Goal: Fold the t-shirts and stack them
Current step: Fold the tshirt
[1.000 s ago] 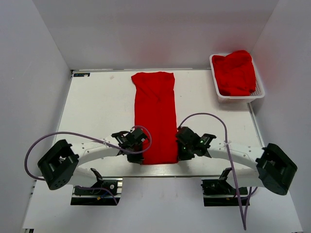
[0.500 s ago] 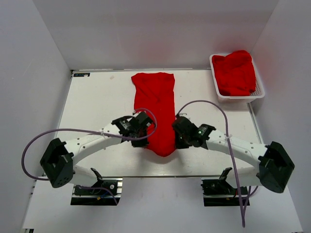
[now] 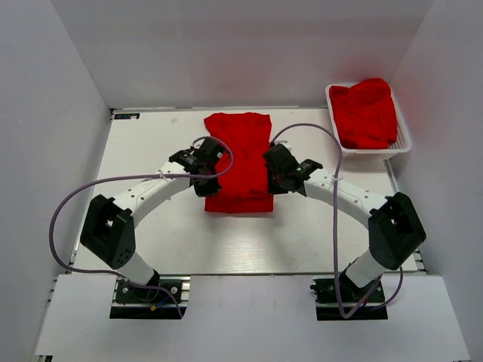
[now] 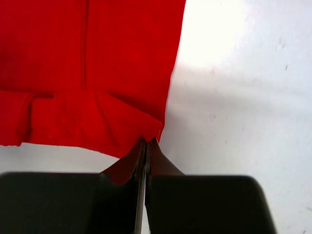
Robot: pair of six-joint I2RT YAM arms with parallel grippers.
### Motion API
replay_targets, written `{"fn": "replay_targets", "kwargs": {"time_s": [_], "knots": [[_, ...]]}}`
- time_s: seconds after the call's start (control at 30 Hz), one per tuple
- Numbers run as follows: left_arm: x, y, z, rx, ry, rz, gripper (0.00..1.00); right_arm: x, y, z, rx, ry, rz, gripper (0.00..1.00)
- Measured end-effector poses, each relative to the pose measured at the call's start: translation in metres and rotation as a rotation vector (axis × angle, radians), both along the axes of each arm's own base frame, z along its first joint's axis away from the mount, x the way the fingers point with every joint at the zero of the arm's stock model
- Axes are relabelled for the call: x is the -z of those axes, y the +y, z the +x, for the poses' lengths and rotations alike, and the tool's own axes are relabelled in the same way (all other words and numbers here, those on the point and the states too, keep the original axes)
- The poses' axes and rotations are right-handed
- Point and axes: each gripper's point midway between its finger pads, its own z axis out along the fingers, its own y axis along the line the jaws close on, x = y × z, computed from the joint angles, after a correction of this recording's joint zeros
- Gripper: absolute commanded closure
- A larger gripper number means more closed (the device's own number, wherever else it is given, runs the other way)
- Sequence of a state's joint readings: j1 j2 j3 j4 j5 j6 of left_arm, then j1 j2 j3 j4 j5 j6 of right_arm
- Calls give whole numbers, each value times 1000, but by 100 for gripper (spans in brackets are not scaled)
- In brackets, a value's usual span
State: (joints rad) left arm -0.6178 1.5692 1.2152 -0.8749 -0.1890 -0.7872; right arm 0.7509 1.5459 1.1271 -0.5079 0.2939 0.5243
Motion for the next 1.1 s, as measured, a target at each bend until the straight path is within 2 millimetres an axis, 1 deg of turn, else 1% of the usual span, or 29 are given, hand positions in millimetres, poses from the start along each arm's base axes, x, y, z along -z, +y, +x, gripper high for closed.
{"fn": "replay_targets", "kwargs": {"time_s": [0.1, 0.17, 0.23, 0.27, 0.37, 0.5, 0.7, 0.8, 0.93, 1.1], "knots": [[-11, -1, 24, 9, -44, -8, 100, -4, 2, 21, -2, -19, 2, 100], [-13, -2, 40, 14, -63, -8, 100, -7, 2, 33, -1, -28, 0, 100], [-9, -1, 54, 16, -68, -4, 100, -10, 2, 47, 5, -38, 7, 100], [-5, 1, 59, 16, -66, -1, 100, -12, 3, 50, 3, -41, 9, 100], [7, 9, 72, 11, -48, 13, 100, -15, 6, 68, -3, -51, 28, 100], [12, 18, 88, 10, -53, 20, 100, -12, 13, 86, -22, -42, 44, 100], [7, 21, 114, 37, -122, 6, 100, -6, 17, 109, -30, -35, 66, 100], [8, 19, 129, 66, -153, 11, 100, -4, 15, 117, -25, -29, 71, 100], [12, 12, 148, 106, -181, 20, 100, 0, 11, 125, -18, -25, 76, 100], [23, 11, 158, 130, -180, 30, 100, 7, 9, 139, -15, -19, 80, 100]]}}
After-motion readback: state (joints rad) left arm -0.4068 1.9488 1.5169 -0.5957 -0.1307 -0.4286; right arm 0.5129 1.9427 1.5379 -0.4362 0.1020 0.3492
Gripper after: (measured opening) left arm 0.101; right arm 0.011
